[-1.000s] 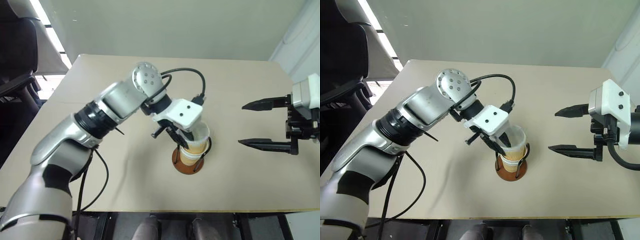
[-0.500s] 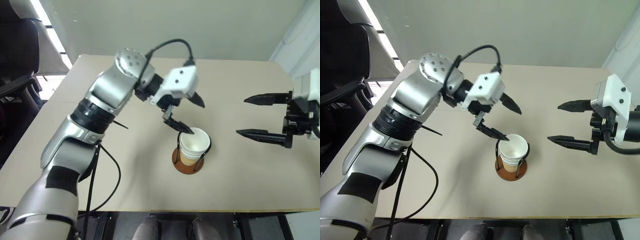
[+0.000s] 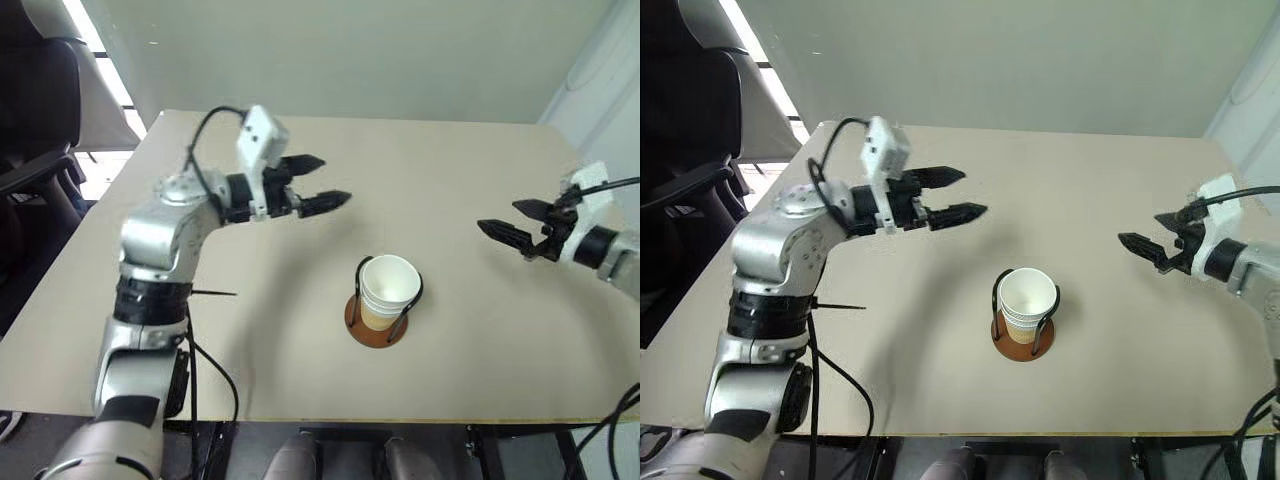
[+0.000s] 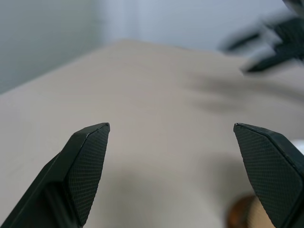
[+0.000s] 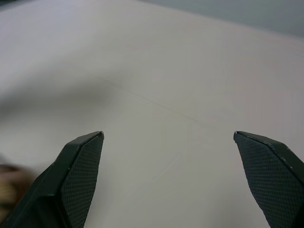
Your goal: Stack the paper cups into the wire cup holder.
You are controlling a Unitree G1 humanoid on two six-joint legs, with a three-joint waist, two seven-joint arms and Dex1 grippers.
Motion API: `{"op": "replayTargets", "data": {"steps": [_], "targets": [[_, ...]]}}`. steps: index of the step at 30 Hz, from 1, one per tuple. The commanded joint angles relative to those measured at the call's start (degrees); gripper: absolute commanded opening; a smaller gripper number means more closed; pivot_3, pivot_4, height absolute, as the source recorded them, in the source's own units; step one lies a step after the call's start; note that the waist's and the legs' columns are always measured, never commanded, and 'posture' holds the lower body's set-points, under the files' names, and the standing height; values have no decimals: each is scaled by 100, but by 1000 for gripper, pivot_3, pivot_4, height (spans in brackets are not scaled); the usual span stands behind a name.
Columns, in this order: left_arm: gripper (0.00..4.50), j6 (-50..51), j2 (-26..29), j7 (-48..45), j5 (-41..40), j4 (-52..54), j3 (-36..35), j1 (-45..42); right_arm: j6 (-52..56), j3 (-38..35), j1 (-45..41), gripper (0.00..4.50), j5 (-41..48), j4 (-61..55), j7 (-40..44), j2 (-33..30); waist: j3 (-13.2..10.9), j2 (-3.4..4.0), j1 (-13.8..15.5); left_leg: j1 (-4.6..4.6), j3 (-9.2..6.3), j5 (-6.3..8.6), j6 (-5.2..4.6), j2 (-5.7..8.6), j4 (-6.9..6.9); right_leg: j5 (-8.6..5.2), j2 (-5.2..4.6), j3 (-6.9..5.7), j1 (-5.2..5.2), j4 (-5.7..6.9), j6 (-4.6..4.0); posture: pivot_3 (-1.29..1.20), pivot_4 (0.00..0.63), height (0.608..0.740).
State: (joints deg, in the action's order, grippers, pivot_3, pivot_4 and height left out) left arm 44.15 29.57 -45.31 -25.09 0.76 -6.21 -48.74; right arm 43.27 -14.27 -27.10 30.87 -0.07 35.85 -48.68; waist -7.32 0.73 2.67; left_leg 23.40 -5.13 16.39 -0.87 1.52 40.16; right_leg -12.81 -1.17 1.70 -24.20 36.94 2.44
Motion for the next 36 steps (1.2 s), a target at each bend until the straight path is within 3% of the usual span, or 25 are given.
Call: {"op": "replayTargets", "data": {"steps": [1, 6, 14, 23, 36], "targets": [[4479, -18, -149, 1122, 88, 173, -742, 410, -645, -218, -134, 4500, -502, 582, -535, 229, 2, 3, -9, -6, 2, -1, 2, 0, -5, 0, 0, 1, 2, -1, 0, 0, 150, 740], [4479, -667, -269, 2480, 640, -520, -1381, 1127, -1236, -340, -265, 4500, -988, 1509, -1307, 717, 1, 3, -34, -53, 6, -2, 4, 0, -13, 1, 0, 7, 40, -1, -5, 0, 150, 740], [4479, -1743, -481, 3430, 1044, -944, -1681, 2002, -2078, -1045, -721, 4500, -1172, 2949, -2671, 1239, 1, 2, 18, -53, 4, -4, 8, 4, -12, 8, 0, 5, 38, 1, -16, 0, 150, 740], [4479, -2560, -606, 4113, 1147, -1500, -1912, 2073, -2948, -1169, -1060, 4500, -1283, 3822, -3054, 1494, 1, 2, 20, -54, 4, -6, 19, 3, -21, 14, 1, 5, 34, 5, -26, 0, 150, 740], [4479, -2915, -499, 4130, 1077, -1861, -1892, 1898, -3187, -1073, -1399, 4500, -1465, 4164, -3048, 1495, 0, 3, 28, -52, 1, 2, 33, 3, -27, 15, 2, 4, 30, 4, -31, 0, 150, 740]]}}
